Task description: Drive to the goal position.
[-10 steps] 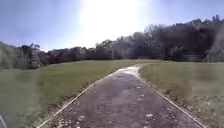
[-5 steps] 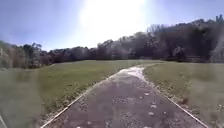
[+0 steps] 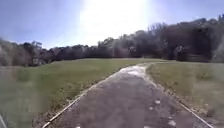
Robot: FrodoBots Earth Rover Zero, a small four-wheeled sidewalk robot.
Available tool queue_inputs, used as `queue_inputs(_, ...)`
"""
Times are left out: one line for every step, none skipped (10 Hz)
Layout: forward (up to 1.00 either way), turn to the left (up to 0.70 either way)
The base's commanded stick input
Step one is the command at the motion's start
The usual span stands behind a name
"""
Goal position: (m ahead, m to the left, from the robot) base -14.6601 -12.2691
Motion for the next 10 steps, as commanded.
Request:
queue_inputs(0.85, -0.19)
queue_inputs(0.85, -0.01)
queue_inputs(0.85, 0.00)
queue_inputs(0.85, 0.00)
queue_inputs(0.85, 0.00)
queue_inputs(0.85, 0.00)
queue_inputs(0.85, 0.00)
queue_inputs(0.85, 0.00)
queue_inputs(0.85, 0.00)
queue_inputs(0.85, 0.00)
